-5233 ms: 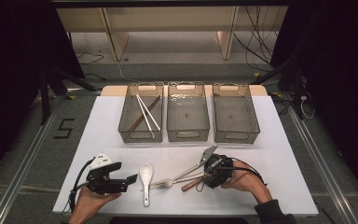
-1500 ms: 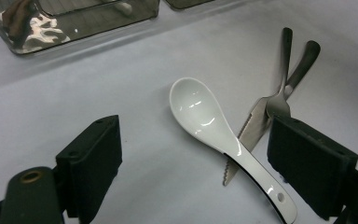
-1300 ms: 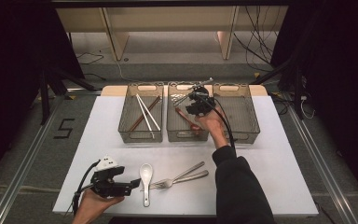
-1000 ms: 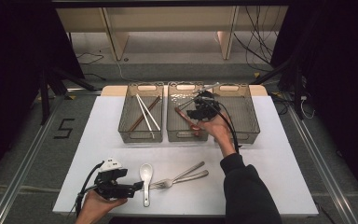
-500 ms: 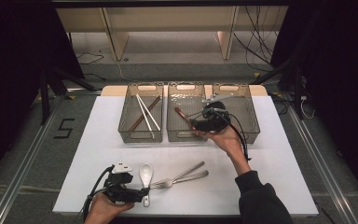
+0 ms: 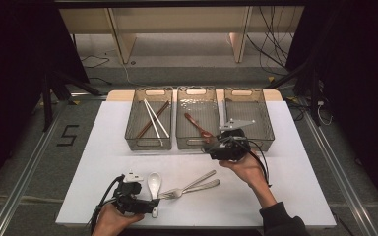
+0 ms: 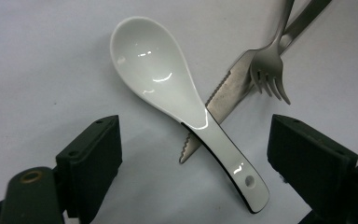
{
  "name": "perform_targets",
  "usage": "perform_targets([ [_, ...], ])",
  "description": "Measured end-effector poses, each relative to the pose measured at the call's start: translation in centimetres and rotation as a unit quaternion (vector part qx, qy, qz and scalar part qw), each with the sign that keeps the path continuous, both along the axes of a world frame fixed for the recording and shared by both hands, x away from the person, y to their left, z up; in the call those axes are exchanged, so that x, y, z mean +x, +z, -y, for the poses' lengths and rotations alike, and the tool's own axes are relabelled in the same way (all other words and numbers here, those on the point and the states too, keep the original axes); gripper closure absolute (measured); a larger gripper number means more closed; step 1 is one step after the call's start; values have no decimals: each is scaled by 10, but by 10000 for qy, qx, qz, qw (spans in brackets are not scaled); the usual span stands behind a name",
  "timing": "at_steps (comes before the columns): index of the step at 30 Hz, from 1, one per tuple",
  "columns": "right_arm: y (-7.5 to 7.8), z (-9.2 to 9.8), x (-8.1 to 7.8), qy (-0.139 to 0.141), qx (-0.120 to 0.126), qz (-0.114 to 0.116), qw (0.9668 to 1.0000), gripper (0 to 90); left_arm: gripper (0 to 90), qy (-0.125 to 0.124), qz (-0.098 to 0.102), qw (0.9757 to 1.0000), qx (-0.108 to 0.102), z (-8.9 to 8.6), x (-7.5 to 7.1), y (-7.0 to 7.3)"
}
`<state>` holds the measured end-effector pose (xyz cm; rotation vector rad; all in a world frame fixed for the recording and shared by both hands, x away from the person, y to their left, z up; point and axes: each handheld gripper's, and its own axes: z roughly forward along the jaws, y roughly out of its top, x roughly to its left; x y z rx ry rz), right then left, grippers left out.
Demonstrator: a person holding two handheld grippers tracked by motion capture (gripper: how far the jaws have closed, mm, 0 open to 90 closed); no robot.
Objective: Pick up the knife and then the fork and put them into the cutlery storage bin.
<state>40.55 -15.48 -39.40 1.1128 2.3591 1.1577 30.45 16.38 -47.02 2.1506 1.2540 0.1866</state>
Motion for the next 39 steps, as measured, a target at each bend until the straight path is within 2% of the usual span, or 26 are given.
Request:
perform_targets([
  [9, -11, 7, -18, 98, -126, -61, 9999, 356, 175, -90, -50, 9998, 149, 10, 0, -3],
  [16, -13, 9, -21, 128, -121, -90, 9998, 356, 243, -176, -118, 9988, 444, 15, 1, -9],
  [20, -14, 8, -22, 159, -133, -98, 9997, 357, 300, -182, -22, 9981, 595, 16, 0, -9],
  [25, -16, 8, -22, 149, -149, -123, 9997, 358, 407, -236, -31, 9972, 706, 13, 1, -7],
  [35, -17, 10, -22, 131, -148, -110, 9997, 361, 659, -258, -188, 9975, 637, -2, 9, -5],
  [39, -16, 10, -22, 133, -149, -102, 9997, 362, 724, -315, -241, 9970, 669, -5, 11, -4],
])
